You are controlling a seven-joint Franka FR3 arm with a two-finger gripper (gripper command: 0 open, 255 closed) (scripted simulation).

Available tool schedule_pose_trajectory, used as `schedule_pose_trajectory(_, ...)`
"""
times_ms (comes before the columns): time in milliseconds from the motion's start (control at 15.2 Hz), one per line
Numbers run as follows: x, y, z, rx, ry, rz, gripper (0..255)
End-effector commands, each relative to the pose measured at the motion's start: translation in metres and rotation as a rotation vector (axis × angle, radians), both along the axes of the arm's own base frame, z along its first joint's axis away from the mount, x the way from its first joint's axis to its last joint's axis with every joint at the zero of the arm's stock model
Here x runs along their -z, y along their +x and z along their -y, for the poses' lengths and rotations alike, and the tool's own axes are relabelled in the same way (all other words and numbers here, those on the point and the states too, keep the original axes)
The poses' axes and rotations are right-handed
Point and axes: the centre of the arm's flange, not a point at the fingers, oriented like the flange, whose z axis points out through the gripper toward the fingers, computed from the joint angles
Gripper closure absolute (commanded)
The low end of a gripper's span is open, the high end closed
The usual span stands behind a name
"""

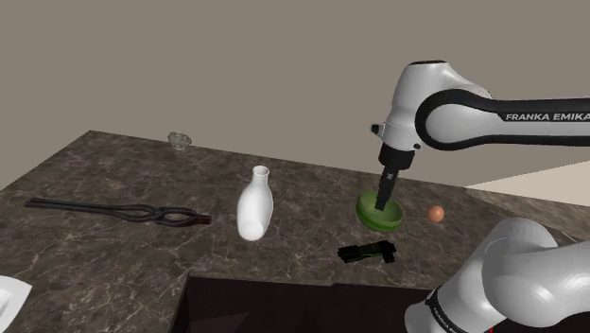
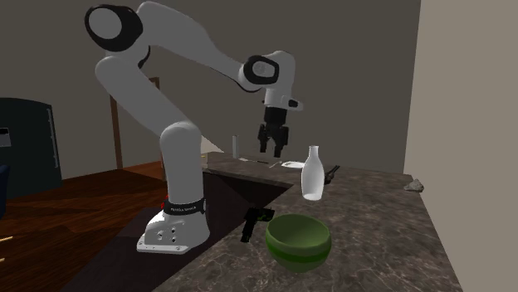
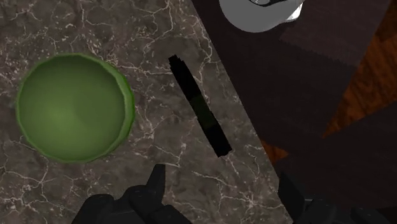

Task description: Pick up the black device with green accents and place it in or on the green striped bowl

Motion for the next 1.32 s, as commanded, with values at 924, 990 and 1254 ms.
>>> schedule_pose_trajectory(924, 0.183, -0.028, -0.005, -0.494, -0.111, -0.120, 0)
schedule_pose_trajectory(990, 0.188, -0.029, -0.004, -0.494, -0.111, -0.120, 0)
schedule_pose_trajectory(1254, 0.206, -0.033, 0.000, -0.494, -0.111, -0.120, 0)
